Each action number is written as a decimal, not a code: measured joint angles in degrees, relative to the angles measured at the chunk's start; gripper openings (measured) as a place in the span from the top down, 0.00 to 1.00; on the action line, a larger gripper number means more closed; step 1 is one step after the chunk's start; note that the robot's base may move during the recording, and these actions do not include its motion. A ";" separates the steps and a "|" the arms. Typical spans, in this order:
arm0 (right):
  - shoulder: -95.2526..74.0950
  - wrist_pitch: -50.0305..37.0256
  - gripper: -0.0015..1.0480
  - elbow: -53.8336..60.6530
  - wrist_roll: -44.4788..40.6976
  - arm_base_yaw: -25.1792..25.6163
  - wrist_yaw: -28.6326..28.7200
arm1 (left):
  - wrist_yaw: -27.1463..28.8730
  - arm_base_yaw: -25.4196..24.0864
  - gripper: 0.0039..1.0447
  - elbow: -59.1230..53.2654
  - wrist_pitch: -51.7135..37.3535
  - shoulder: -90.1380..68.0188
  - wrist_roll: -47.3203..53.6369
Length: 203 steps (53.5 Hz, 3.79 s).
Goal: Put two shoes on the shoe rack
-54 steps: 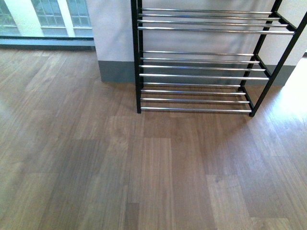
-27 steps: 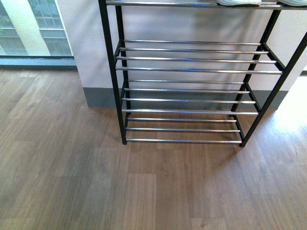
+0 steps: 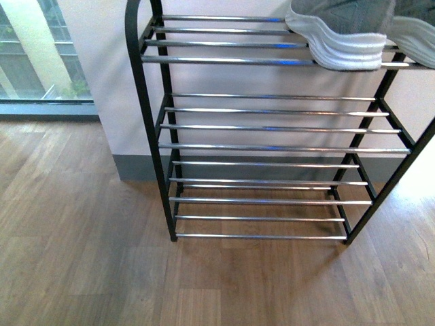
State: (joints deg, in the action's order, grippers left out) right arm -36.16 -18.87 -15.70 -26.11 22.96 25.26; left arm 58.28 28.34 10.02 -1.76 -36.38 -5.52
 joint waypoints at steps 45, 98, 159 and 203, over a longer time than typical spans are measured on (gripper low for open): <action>0.26 0.02 0.98 0.02 0.00 -0.09 0.68 | 0.28 0.00 0.98 0.00 0.02 0.04 0.11; 0.09 0.55 0.98 0.04 0.48 0.20 1.53 | 0.13 0.00 0.98 0.00 0.00 0.02 0.13; -61.83 2.45 0.98 -38.69 29.55 -34.86 -27.04 | 0.11 0.00 0.98 0.00 0.02 0.02 0.13; -96.43 1.53 0.98 -65.44 19.32 -32.52 -45.62 | 0.11 0.00 0.98 0.00 0.00 0.02 0.13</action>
State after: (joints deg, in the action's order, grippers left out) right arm -132.60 -17.34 -81.14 -6.79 -9.56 -20.36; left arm 58.39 28.34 10.02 -1.76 -36.36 -5.39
